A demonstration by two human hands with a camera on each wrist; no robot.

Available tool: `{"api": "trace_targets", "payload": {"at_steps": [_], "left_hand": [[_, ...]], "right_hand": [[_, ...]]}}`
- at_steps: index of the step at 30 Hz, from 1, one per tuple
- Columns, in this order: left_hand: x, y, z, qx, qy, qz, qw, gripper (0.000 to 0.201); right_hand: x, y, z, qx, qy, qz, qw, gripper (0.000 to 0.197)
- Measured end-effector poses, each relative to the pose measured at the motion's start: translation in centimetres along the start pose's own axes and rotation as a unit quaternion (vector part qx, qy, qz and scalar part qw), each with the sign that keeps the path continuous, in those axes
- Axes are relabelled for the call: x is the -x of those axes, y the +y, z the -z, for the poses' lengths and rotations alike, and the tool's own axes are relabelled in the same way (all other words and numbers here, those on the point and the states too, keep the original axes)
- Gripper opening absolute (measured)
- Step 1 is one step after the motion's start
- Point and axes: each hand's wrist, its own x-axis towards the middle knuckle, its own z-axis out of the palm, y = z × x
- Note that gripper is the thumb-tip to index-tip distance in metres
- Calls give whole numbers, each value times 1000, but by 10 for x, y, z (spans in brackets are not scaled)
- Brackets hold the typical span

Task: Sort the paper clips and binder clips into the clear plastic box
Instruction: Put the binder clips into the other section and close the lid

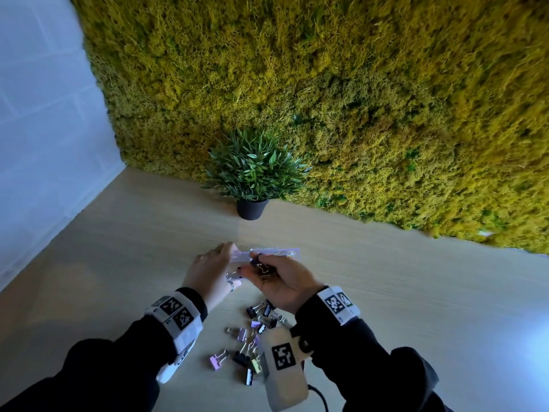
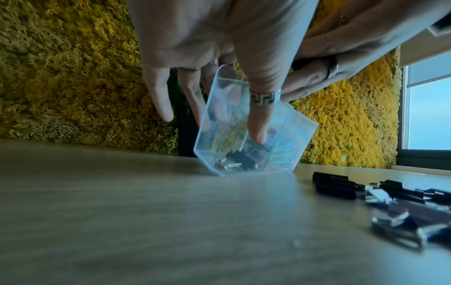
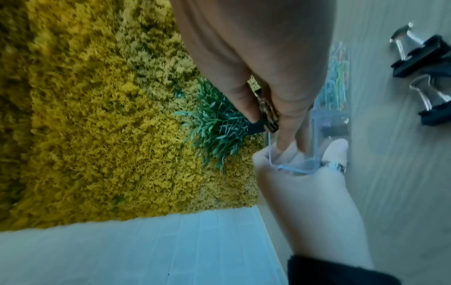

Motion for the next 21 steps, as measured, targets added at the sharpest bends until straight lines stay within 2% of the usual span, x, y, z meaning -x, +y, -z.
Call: {"api": "trace_targets", "payload": {"at_steps": [3,6,10,12,15,18,21], "left_hand": [[-1,0,-1,3,9,-8,1000,46],[0,0,-2,22,8,-11,1000,45],[0,-1,-2,39,8,-12,999,46],[-1,-2,-3,54,16,-14,998,45],[-5,-9,-8,84,11,-19,996,46],[-11,-15,-9,149,-3,-2,989,50],[-19,-16,-4,169,-31,12,985,59]], "right_hand": [[-8,5,-5,-24,22,11,999,38],[-14,8,-3,-51,14,13,999,47],[-20,11,3,-11,-5,22,1000,53],[-17,9,4,5,-17,23,1000,47],[-7,1,3,25,-20,24,999,19],[4,-12,12,101,-40,34,993,23],[22,-32,25,186,-58,56,979,26]]}}
